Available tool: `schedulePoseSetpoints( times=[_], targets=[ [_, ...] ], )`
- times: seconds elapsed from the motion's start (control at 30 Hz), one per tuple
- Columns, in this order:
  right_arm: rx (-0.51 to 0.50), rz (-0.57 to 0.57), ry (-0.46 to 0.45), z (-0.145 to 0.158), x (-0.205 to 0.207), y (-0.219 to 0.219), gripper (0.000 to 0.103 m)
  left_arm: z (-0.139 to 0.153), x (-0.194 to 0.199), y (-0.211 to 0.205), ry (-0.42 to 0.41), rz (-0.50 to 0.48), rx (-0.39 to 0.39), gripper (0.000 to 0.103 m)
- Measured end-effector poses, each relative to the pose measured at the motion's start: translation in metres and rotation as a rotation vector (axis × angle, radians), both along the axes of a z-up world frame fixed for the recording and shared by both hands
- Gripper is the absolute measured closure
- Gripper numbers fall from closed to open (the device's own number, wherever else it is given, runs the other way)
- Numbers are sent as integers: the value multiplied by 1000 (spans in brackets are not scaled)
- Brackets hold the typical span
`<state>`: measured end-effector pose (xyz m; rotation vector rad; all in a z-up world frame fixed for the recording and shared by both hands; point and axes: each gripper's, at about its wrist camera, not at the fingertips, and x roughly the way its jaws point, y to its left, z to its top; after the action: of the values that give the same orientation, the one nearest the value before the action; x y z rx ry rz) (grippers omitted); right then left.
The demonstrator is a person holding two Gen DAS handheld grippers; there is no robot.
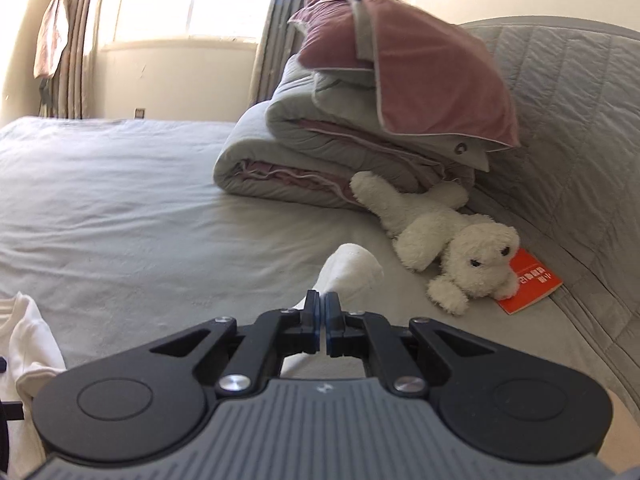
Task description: Fold clothes
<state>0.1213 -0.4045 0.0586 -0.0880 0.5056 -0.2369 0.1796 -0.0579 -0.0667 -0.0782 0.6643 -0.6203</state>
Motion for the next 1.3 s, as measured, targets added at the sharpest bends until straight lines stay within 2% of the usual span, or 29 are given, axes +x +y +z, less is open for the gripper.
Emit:
schedulePoseSetpoints(
  times=[0.17, 0.3, 0.43, 0.5, 0.6, 0.63, 0.77, 0.83, 0.9, 1.0, 1.1, 1.23, 1.3],
  targets=[
    [100, -85, -98, -1, -50, -36, 100, 0, -2, -2, -8, 0, 10, 14],
    [121, -143, -101, -29, -85, -50, 101, -1, -3, -2, -10, -1, 17, 14],
    [260, -179, 19, -71, -105, -69, 101, 0, -3, -5, -11, -4, 34, 13],
    [279, -175, 54, -83, -109, -72, 101, 3, -2, -7, -9, -16, 55, 13],
    [293, -144, 63, -83, -107, -77, 99, 10, 1, -10, -5, -63, 109, 13],
    [292, -130, 58, -81, -105, -77, 92, 12, 4, -8, 3, -72, 115, 14],
    [269, -96, 51, -73, -91, -79, 85, 25, 20, 5, 8, -43, 91, 14],
    [258, -88, 52, -73, -80, -81, 67, 33, 35, 14, 5, -7, 63, 14],
    [246, -83, 55, -75, -68, -82, 66, 39, 49, 21, -3, 24, 53, 14],
    [256, -90, 76, -81, -52, -88, 66, 42, 73, 27, -9, 44, 78, 15],
    [263, -109, 95, -88, -39, -95, 66, 36, 101, 31, 35, 55, 94, 24],
    [274, -134, 117, -98, -29, -105, 66, 23, 123, 38, 128, 28, 19, 36],
    [284, -131, 111, -103, -27, -109, 65, 20, 124, 36, 133, 7, -3, 38]
  ],
)
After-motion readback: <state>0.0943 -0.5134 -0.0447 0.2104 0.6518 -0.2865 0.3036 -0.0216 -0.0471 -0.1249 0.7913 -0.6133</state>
